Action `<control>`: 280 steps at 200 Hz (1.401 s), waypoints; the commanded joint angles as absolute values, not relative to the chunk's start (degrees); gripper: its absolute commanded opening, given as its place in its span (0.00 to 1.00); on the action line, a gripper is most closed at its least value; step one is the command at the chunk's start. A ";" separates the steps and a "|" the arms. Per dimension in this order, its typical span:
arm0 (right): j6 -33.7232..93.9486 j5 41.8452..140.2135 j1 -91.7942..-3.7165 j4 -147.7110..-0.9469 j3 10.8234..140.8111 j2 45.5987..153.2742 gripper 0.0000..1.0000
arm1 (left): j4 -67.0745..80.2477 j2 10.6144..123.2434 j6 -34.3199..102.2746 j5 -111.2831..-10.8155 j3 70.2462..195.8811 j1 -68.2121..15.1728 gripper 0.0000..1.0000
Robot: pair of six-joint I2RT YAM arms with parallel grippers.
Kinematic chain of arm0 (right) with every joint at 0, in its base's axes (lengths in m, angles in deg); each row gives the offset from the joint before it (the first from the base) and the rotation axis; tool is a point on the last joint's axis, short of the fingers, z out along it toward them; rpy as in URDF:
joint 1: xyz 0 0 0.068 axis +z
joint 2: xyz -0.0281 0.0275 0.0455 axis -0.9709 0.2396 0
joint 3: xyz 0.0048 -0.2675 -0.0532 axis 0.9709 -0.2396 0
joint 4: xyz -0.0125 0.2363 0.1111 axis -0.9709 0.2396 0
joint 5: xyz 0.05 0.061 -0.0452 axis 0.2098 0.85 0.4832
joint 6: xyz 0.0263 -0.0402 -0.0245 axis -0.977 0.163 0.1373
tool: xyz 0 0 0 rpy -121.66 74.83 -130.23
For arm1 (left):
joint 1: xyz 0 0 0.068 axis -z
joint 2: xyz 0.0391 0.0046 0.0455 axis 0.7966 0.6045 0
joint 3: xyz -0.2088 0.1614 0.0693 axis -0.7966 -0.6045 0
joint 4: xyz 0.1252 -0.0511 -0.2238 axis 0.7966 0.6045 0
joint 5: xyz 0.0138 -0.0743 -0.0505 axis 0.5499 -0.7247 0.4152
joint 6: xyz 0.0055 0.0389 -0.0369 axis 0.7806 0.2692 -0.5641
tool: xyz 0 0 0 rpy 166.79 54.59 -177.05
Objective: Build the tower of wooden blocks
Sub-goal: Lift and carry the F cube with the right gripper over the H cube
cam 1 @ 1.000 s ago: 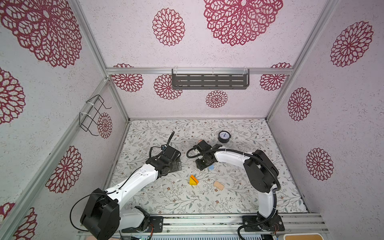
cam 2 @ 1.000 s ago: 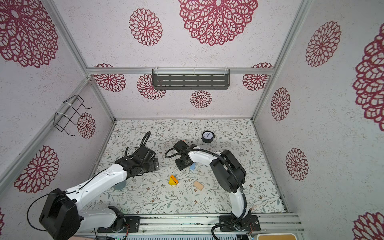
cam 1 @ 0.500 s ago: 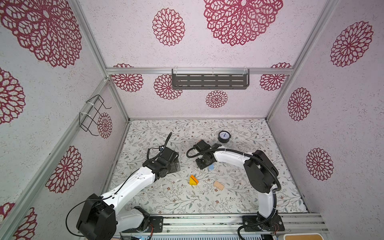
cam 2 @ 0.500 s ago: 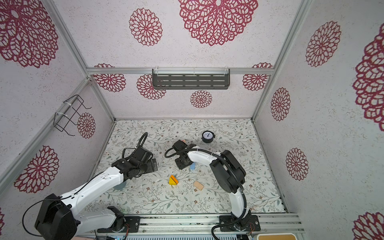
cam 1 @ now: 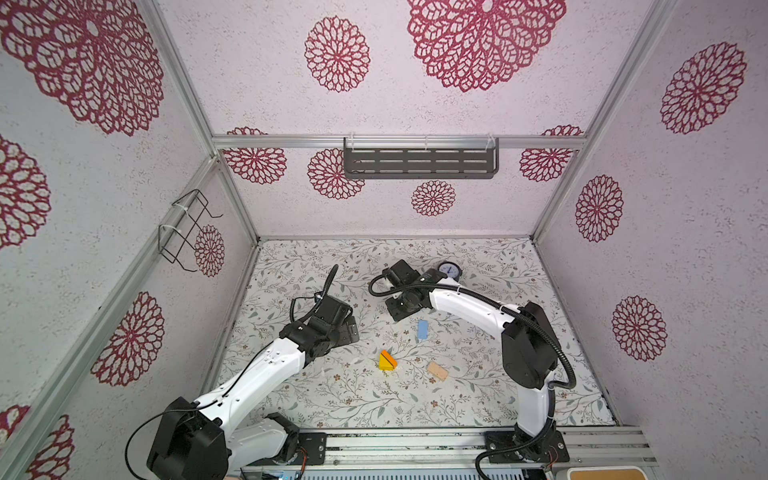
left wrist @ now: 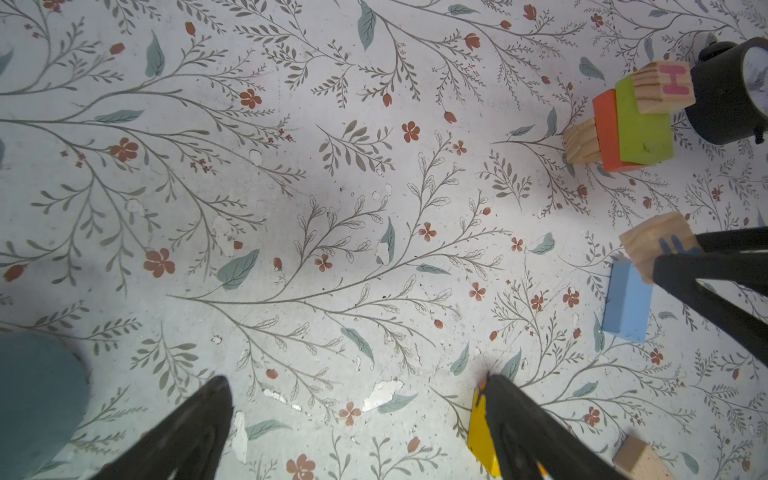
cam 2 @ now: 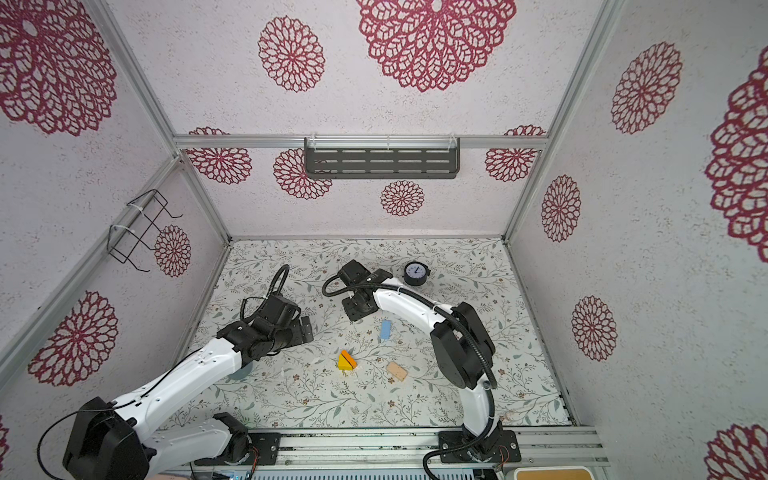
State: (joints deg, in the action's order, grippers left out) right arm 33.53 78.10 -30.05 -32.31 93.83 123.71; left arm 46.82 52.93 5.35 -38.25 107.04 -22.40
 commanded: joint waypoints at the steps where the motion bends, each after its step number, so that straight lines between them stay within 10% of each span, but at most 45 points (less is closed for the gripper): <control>1: 31.39 75.79 -29.95 -27.26 96.71 120.79 0.37 | 44.85 51.69 5.66 -38.91 106.58 -23.06 0.97; 280: 22.33 75.56 -39.05 -25.49 112.00 133.80 0.35 | 38.36 53.20 6.11 -42.55 104.39 -24.17 0.97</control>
